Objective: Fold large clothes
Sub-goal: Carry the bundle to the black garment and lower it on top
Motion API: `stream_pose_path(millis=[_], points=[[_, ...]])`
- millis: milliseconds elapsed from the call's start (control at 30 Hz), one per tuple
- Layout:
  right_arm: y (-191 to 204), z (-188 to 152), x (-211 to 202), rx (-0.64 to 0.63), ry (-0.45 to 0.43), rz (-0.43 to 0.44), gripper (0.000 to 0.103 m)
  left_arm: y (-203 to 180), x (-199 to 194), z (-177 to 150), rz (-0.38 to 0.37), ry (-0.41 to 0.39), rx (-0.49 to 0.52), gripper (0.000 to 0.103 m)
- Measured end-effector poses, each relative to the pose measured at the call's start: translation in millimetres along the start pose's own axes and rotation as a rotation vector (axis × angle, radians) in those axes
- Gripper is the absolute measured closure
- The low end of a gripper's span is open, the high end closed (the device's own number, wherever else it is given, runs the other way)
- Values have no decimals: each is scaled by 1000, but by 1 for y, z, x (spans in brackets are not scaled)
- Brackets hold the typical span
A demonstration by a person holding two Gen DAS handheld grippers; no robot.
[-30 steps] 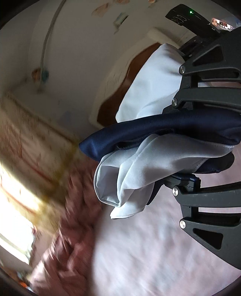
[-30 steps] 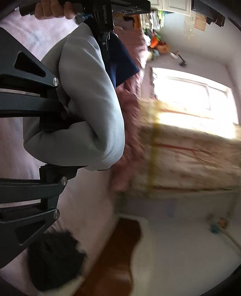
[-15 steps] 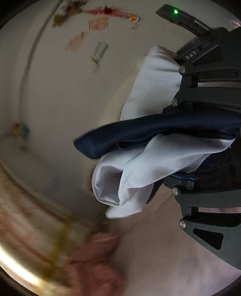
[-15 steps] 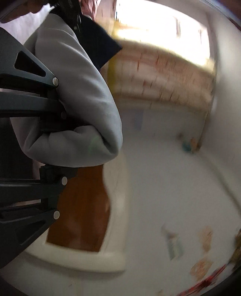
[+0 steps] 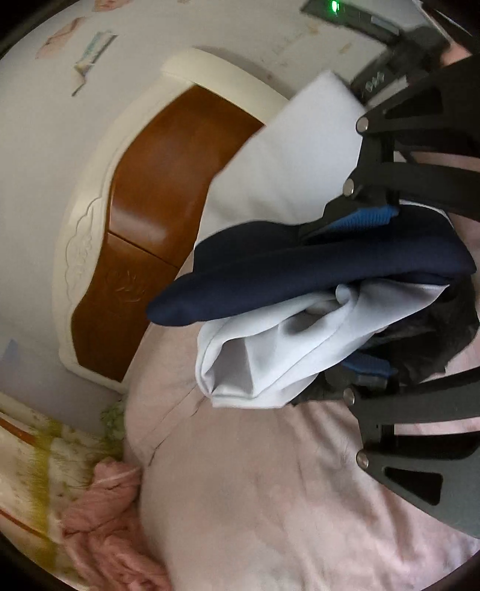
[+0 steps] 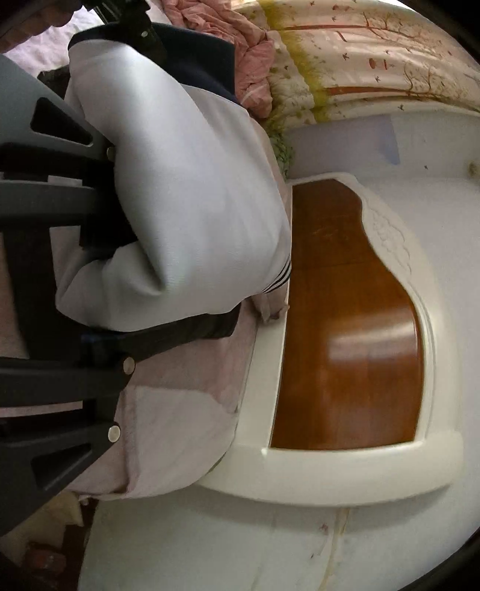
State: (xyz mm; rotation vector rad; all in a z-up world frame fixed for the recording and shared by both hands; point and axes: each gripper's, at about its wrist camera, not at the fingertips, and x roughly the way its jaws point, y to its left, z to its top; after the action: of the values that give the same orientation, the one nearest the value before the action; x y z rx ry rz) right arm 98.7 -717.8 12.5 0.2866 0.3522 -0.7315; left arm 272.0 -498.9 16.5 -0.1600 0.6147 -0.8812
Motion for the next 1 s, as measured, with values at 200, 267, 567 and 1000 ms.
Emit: stream_pose_path(millis=[200,267,567,1000], points=[[19,-19,-19,-77,12,-49,71,16,-5,-11,78,13,-20,16],[15,-25,-20,-42,17,-51,53,21,-15,-12,77,10,-23,16],[-4,-26,-50,70,24,-75,27,22,-90,-1,181,-158,88,1],[108,-24,-174,-219,-190,-36,5,22,-205,-9,393,-338,239,0]])
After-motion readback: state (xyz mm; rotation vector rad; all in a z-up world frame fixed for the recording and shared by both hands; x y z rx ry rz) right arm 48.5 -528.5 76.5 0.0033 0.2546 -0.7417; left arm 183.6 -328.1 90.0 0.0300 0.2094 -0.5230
